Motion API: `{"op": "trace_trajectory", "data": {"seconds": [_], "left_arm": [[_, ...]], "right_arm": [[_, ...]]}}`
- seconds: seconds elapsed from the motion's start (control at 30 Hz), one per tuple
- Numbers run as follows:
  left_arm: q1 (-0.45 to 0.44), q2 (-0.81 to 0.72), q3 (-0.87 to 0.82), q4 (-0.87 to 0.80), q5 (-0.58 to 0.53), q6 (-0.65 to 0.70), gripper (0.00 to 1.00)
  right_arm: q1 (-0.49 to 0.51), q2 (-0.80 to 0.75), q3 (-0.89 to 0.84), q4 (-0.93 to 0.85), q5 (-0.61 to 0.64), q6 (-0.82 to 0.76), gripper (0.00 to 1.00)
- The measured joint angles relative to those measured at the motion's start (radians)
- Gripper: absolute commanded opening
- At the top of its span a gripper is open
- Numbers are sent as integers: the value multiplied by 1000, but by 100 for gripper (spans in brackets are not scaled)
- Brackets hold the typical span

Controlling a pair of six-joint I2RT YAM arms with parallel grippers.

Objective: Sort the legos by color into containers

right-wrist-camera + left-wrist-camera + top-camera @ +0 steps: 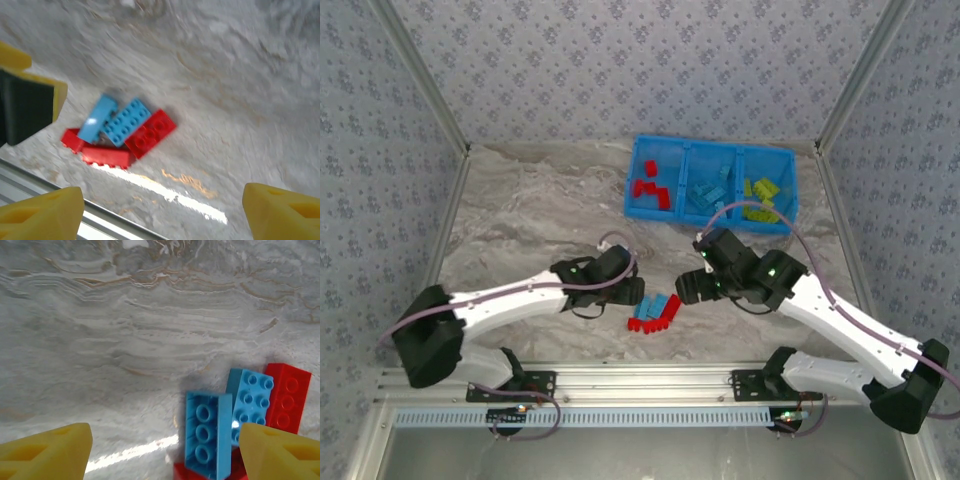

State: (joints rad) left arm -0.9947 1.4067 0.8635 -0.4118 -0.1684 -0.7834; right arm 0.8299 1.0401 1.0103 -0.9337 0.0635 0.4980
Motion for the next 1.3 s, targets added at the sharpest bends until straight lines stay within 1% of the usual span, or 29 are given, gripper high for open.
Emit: {"op": "trace_trajectory", "data": {"seconds": [0.17, 0.2, 0.37, 0.47, 0.77, 0.87, 0.97, 1.03, 1.07, 1.2, 1.3], "left_arm": [[-25, 127, 32, 89, 26, -44, 76], [-31, 147, 42, 101, 30, -48, 73], [-48, 236, 82, 140, 50, -71, 54], [-49, 264, 83, 150, 52, -82, 49], [-49, 270, 66, 154, 44, -97, 35], [-49, 261, 42, 153, 40, -101, 35], [-49, 245, 17, 151, 40, -100, 37], [-49, 237, 5, 150, 40, -100, 37], [-49, 234, 2, 151, 40, -101, 35], [-49, 221, -6, 151, 40, -99, 22], [-50, 195, -6, 150, 40, -98, 18]], "right_arm": [[0, -32, -20, -28, 12, 40, 87], [0, -33, -20, -28, 15, 45, 87], [-1, -13, -21, -28, 30, 53, 88], [-1, 1, -21, -28, 36, 56, 88], [-1, 2, -22, -28, 38, 60, 88], [-1, 2, -22, -28, 37, 63, 88], [-1, 3, -22, -28, 37, 64, 88], [-1, 6, -22, -27, 37, 64, 88], [-1, 8, -22, -27, 37, 64, 88], [1, 10, -22, -27, 29, 64, 88], [14, 8, -22, -9, -2, 63, 88]]}}
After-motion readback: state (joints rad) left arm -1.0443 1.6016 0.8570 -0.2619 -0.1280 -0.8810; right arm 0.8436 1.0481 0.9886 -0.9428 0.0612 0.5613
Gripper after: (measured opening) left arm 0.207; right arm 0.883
